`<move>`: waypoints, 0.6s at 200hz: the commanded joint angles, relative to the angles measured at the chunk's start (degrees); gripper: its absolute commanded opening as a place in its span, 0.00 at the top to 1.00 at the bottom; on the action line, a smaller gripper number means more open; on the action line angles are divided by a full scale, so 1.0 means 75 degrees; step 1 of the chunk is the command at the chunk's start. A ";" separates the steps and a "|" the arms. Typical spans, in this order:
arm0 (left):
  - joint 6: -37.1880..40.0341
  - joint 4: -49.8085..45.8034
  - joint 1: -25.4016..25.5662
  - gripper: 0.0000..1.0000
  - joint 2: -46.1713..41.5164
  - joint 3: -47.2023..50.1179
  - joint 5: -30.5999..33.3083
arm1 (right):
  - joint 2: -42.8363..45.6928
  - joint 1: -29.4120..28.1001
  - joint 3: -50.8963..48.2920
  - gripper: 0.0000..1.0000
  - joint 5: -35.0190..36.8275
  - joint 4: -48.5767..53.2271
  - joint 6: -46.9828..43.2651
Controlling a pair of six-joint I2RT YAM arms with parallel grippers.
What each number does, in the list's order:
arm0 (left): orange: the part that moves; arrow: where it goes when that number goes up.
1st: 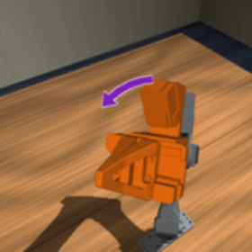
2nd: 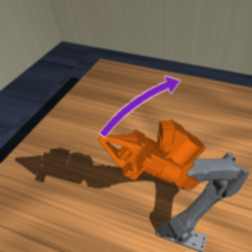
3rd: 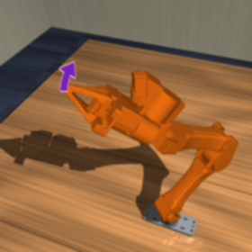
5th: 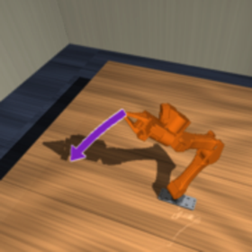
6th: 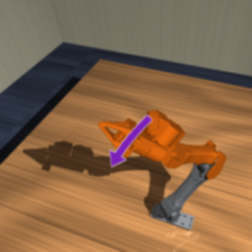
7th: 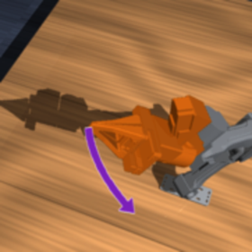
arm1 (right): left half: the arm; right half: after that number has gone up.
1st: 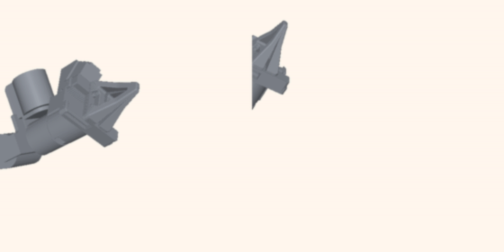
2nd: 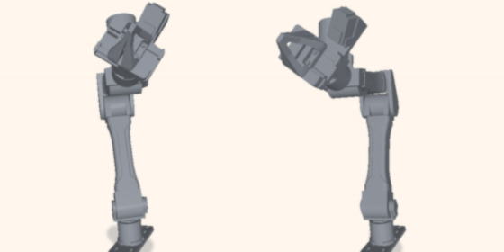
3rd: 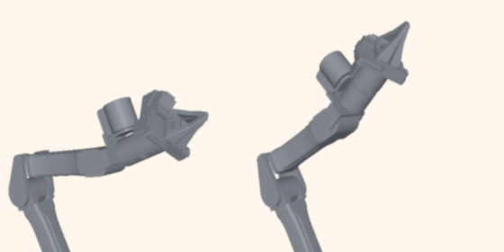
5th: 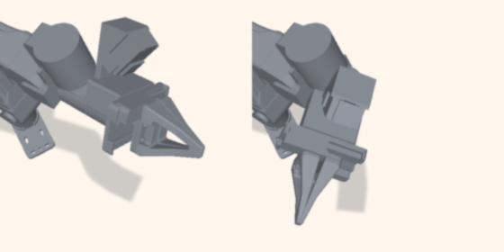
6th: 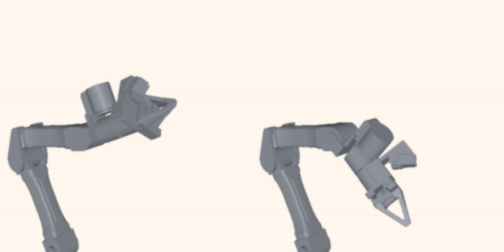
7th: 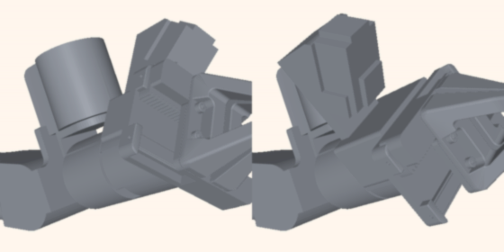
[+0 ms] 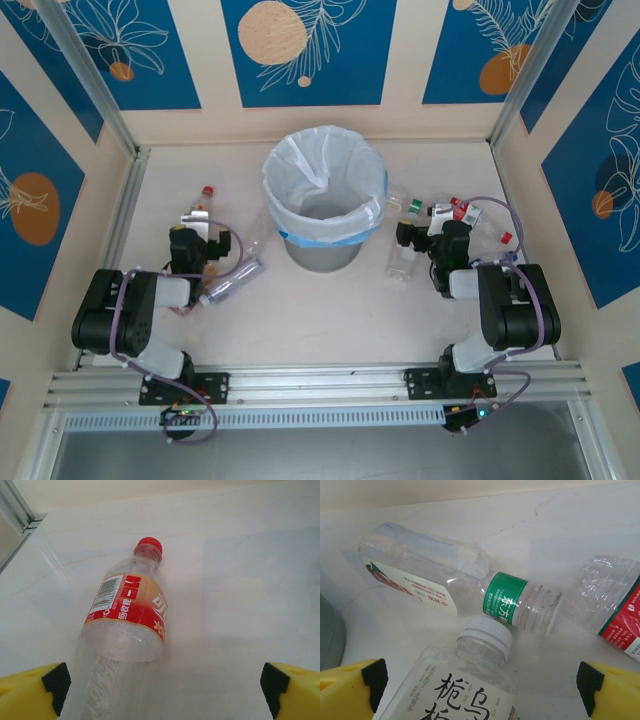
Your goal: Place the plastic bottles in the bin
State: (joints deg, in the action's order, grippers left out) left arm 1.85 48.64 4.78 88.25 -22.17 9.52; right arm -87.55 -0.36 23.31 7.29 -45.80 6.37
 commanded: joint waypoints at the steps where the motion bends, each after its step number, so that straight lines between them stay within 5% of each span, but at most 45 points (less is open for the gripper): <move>1: -0.0083 0.0123 0.0035 0.01 -0.0036 0.0015 0.0079 | 0.0036 0.0018 0.0013 0.01 0.0001 -0.0175 0.0023; 41: -0.0071 0.0171 0.0040 0.01 -0.0065 0.0048 0.0057 | 0.0124 -0.0021 -0.0039 0.01 0.0276 -0.0220 0.0080; 120: -0.0080 -0.2777 0.0052 0.01 -0.2082 -0.0770 0.0241 | 0.1817 -0.0069 0.0526 0.01 0.0066 0.1997 0.0064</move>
State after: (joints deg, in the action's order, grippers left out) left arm 1.98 34.41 4.78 79.09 -26.52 9.56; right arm -78.61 -0.43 24.60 7.68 -37.12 6.81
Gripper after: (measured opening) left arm 0.989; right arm 0.994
